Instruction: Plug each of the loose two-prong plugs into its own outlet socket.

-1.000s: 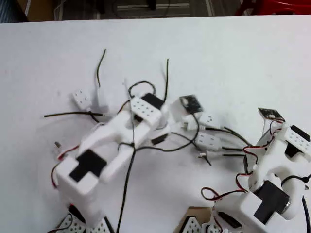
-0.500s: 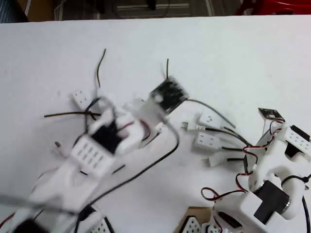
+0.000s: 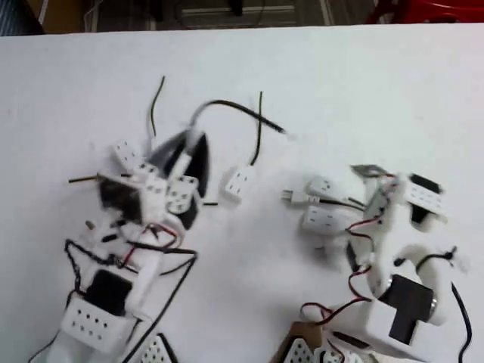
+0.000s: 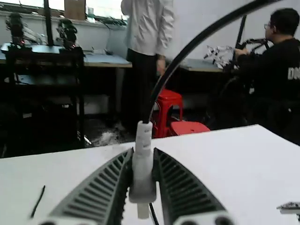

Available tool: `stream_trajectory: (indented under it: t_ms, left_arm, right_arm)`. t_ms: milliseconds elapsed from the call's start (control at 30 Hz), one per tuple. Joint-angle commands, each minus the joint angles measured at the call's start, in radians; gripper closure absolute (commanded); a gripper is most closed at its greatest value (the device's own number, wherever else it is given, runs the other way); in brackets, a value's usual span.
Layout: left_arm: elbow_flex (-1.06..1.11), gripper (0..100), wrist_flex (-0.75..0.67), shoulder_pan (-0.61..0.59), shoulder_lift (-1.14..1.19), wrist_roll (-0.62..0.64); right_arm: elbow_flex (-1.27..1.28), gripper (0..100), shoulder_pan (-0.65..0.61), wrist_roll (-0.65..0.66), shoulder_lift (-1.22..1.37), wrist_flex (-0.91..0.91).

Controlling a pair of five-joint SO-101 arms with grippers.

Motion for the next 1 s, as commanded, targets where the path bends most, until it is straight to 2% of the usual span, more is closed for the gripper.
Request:
stream_trajectory:
  t_ms: [0,100,267,500,567,667,867,967]
  left_arm:
    - [0.021,98,-0.048,-0.074,-0.079,0.043]
    - [0.023,98,-0.048,-0.119,-0.097,0.058]
    - [0.054,97,-0.049,-0.119,-0.099,0.055]
    - [0.130,97,-0.051,0.015,-0.101,0.057]
    - [0.144,97,-0.107,0.031,-0.101,0.063]
    - [0.166,98,-0.287,0.019,-0.101,0.222]
    - [0.278,98,-0.675,-0.139,-0.101,0.730]
    - [0.308,98,-0.776,-0.188,-0.101,0.908]
  right_arm:
    - [-0.060,67.6,-0.087,-0.123,-0.064,0.025]
    - [-0.104,67.6,-0.136,-0.210,-0.122,0.036]
    - [-0.137,67.6,-0.255,-0.310,-0.254,0.065]
    - [-0.137,67.6,-0.383,-0.414,-0.390,0.059]
    - [-0.137,67.6,-0.421,-0.414,-0.401,0.059]
    - [-0.137,67.6,-0.484,-0.414,-0.401,0.048]
    - [-0.157,67.6,-0.604,-0.417,-0.409,0.012]
    - [-0.207,67.9,-0.650,-0.470,-0.410,0.018]
